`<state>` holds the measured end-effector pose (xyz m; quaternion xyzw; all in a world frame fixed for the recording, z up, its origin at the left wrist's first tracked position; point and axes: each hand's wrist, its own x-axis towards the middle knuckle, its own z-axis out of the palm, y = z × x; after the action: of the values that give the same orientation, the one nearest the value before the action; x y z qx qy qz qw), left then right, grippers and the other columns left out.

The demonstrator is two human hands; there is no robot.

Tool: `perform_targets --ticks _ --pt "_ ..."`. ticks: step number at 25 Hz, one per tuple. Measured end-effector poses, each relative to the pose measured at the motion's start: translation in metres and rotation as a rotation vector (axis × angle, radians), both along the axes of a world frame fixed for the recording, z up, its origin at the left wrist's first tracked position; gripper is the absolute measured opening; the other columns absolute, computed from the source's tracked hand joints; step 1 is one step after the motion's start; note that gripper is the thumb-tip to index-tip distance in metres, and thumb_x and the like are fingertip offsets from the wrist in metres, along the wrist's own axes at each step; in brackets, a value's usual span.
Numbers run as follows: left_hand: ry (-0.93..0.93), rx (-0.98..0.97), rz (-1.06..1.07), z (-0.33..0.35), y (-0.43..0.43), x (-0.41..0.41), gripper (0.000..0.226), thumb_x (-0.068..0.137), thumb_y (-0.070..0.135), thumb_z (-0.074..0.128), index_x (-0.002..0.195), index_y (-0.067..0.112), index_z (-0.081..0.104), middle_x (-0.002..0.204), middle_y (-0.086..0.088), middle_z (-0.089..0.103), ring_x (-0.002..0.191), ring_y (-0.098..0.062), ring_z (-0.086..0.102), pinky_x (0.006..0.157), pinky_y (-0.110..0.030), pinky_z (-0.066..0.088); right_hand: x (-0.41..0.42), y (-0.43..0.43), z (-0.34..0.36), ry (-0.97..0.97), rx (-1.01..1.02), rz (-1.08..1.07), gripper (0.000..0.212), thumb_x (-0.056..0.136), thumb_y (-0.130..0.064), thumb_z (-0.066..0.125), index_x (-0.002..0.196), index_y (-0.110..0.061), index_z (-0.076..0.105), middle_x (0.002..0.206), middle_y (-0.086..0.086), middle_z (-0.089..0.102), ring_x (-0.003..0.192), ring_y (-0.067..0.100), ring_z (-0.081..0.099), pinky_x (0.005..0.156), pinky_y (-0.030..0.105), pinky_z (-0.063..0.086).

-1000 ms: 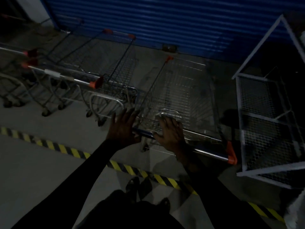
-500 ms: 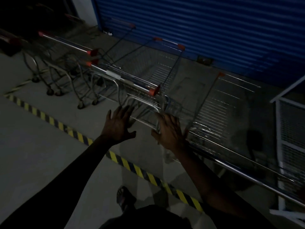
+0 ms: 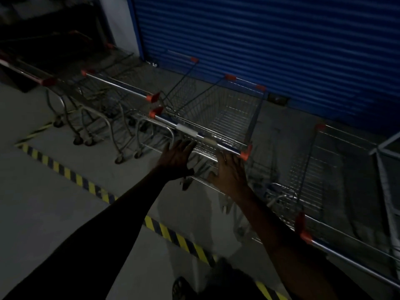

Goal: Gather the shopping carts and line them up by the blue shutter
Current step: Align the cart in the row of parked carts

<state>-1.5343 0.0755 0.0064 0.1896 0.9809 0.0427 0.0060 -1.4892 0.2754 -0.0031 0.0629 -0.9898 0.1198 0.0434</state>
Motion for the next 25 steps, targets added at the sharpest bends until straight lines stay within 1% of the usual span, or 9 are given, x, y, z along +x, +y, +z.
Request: perform_targets --ticks 5,8,10,12,14,16,19,22,25 --pt "-0.064 -0.077 0.015 -0.013 -0.02 -0.068 0.099 0.068 0.054 0.071 0.148 0.022 0.022 0.154 -0.005 0.026 0.141 -0.027 0.022 0.11 -0.049 0.018 -0.056 -0.011 -0.017 -0.117 0.063 -0.014 0.077 0.075 -0.041 0.063 0.143 -0.021 0.034 0.147 0.01 0.036 0.133 0.034 0.032 0.11 0.048 0.026" --pt "-0.108 -0.097 0.017 -0.012 -0.029 -0.115 0.095 0.072 0.051 0.072 0.148 0.02 0.023 0.153 -0.005 0.028 0.139 -0.026 0.027 0.11 -0.047 0.022 -0.097 -0.015 -0.027 -0.138 0.071 -0.032 0.075 0.073 -0.04 0.065 0.141 -0.022 0.038 0.14 0.01 0.044 0.127 0.034 0.038 0.104 0.045 0.029" --pt "-0.115 -0.1 -0.021 -0.013 -0.034 -0.141 0.089 0.071 0.045 0.074 0.145 0.018 0.032 0.148 -0.008 0.037 0.135 -0.028 0.036 0.107 -0.044 0.032 -0.124 -0.019 -0.03 -0.164 0.069 -0.038 0.067 0.074 -0.04 0.065 0.134 -0.02 0.045 0.132 0.01 0.052 0.121 0.034 0.045 0.101 0.044 0.035" --pt "-0.096 -0.055 -0.094 -0.016 -0.037 -0.167 0.075 0.068 0.037 0.078 0.133 0.013 0.05 0.134 -0.013 0.052 0.124 -0.032 0.049 0.097 -0.044 0.042 -0.151 -0.025 -0.032 -0.216 0.043 -0.052 0.056 0.076 -0.04 0.063 0.127 -0.02 0.05 0.125 0.009 0.057 0.117 0.033 0.051 0.096 0.041 0.04" --pt "-0.093 -0.058 -0.131 -0.02 -0.034 -0.185 0.062 0.066 0.035 0.078 0.12 0.012 0.06 0.122 -0.014 0.06 0.114 -0.033 0.055 0.092 -0.043 0.045 -0.165 -0.028 -0.033 -0.245 -0.005 -0.089 0.046 0.078 -0.037 0.062 0.121 -0.021 0.054 0.117 0.007 0.062 0.111 0.032 0.056 0.09 0.037 0.044" --pt "-0.152 -0.149 -0.173 -0.026 -0.029 -0.2 0.055 0.069 0.041 0.075 0.116 0.016 0.06 0.119 -0.009 0.062 0.112 -0.031 0.055 0.092 -0.039 0.044 -0.168 -0.027 -0.038 -0.237 -0.025 -0.125 0.035 0.079 -0.036 0.061 0.11 -0.02 0.059 0.107 0.007 0.066 0.103 0.031 0.061 0.083 0.034 0.046" --pt "-0.191 -0.321 -0.274 -0.04 -0.02 -0.218 0.046 0.077 0.047 0.065 0.115 0.02 0.058 0.118 -0.003 0.062 0.113 -0.025 0.055 0.092 -0.034 0.04 -0.168 -0.025 -0.049 -0.218 0.015 -0.161 0.033 0.079 -0.044 0.06 0.103 -0.021 0.063 0.101 0.006 0.068 0.099 0.029 0.064 0.08 0.033 0.048" --pt "-0.2 -0.302 -0.365 -0.04 -0.021 -0.24 0.035 0.073 0.046 0.066 0.099 0.024 0.067 0.106 -0.002 0.068 0.106 -0.026 0.06 0.086 -0.033 0.046 -0.178 -0.026 -0.055 -0.239 0.0 -0.243 0.036 0.076 -0.047 0.06 0.099 -0.019 0.065 0.103 0.006 0.068 0.102 0.029 0.062 0.084 0.033 0.047" --pt "-0.155 -0.245 -0.497 -0.042 -0.025 -0.255 0.031 0.063 0.045 0.074 0.082 0.021 0.068 0.081 -0.004 0.071 0.083 -0.029 0.068 0.069 -0.033 0.051 -0.182 -0.028 -0.056 -0.237 0.041 -0.283 0.031 0.08 -0.045 0.055 0.093 -0.018 0.064 0.101 0.003 0.066 0.103 0.027 0.06 0.084 0.031 0.043"
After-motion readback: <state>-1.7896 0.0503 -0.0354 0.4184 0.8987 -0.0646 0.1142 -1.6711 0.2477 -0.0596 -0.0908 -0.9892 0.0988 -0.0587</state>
